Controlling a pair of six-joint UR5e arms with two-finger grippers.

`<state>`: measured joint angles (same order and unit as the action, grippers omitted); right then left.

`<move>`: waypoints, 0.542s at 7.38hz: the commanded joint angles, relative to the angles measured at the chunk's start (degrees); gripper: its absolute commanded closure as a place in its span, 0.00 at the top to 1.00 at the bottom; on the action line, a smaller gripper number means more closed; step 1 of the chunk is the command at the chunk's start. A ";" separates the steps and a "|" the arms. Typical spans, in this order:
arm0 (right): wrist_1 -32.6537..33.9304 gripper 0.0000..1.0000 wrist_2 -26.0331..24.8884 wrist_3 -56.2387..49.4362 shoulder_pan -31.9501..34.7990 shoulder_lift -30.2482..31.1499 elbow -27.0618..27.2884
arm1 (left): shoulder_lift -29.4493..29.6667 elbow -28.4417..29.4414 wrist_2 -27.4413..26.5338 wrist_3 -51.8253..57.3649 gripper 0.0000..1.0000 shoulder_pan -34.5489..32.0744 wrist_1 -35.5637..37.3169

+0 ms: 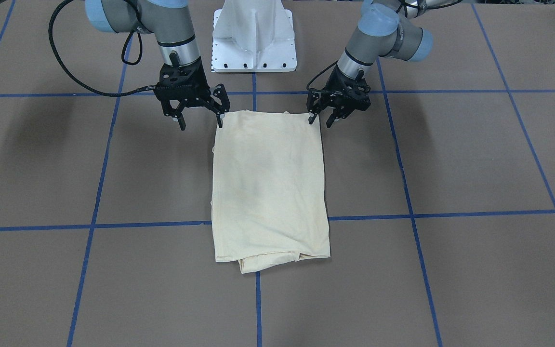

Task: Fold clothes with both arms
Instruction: 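Move both grippers to the shirt's near corners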

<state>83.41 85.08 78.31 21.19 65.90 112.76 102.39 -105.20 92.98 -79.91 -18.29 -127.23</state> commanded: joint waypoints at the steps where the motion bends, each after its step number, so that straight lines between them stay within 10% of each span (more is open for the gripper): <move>1: 0.00 1.00 0.00 0.00 -0.01 0.10 0.00 | 0.09 0.00 0.01 -0.08 0.60 0.97 0.23; 4: 0.00 1.00 -0.09 0.00 -0.09 0.11 0.00 | 0.44 0.00 0.01 -0.08 0.48 1.06 0.23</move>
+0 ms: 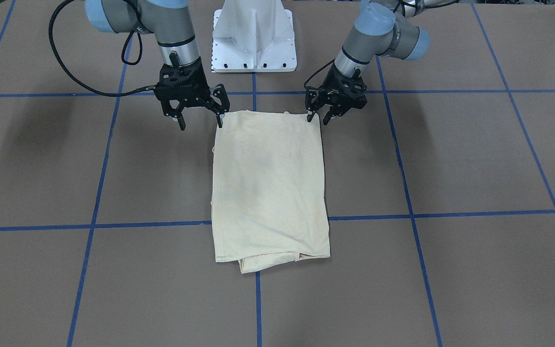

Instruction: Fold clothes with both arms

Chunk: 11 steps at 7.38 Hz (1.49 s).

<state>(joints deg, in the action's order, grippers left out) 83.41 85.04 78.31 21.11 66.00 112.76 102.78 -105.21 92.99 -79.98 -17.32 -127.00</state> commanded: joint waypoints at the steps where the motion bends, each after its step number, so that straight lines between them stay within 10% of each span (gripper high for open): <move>1: 0.00 1.00 -0.05 0.00 -0.02 0.00 0.00 | 0.05 0.00 0.00 -0.09 0.46 0.10 0.00; 11: 0.00 1.00 0.04 0.00 -0.11 0.00 -0.09 | 0.32 0.18 0.00 -0.44 0.41 1.15 0.09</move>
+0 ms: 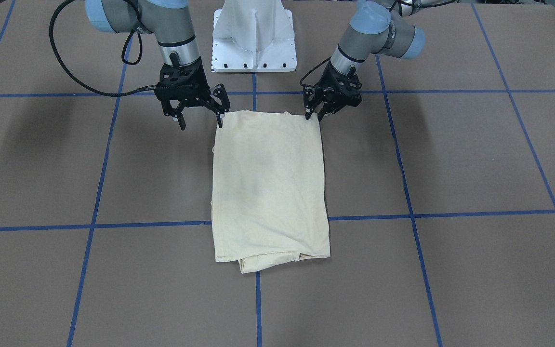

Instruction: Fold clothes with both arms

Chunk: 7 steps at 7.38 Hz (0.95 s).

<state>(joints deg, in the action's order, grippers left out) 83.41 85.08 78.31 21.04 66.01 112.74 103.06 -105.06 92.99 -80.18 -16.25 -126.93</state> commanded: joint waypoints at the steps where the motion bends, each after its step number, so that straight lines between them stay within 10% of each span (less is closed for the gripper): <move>1: 0.00 1.00 0.00 0.00 -0.03 0.00 -0.07 | -0.05 0.03 0.00 -0.94 0.28 0.16 0.01; 2: 0.00 1.00 0.00 0.00 -0.03 0.00 -0.07 | -0.05 0.03 -0.09 -1.47 0.01 0.60 0.01; 7: 0.26 0.94 -4.04 15.92 -3.18 -5.08 -7.61 | 0.74 -0.67 0.09 -1.39 0.00 0.60 1.33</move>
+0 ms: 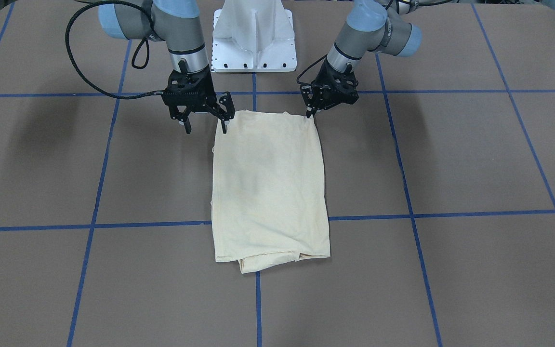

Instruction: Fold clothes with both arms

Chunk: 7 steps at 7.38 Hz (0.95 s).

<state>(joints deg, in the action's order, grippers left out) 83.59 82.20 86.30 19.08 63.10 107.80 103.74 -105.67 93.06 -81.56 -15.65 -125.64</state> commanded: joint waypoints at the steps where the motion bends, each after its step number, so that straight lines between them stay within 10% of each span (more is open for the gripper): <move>1: 0.60 0.94 -1.25 14.53 -2.46 -3.58 -4.16 | 0.06 0.02 0.01 0.00 0.00 0.01 0.05; 7: 0.43 0.90 -5.12 18.20 -6.43 -7.62 -11.19 | 0.41 -0.06 -0.07 -0.09 0.00 0.01 0.05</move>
<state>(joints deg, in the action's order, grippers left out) 83.99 77.60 104.51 12.94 56.79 98.84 104.10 -105.71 92.99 -81.62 -15.64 -125.60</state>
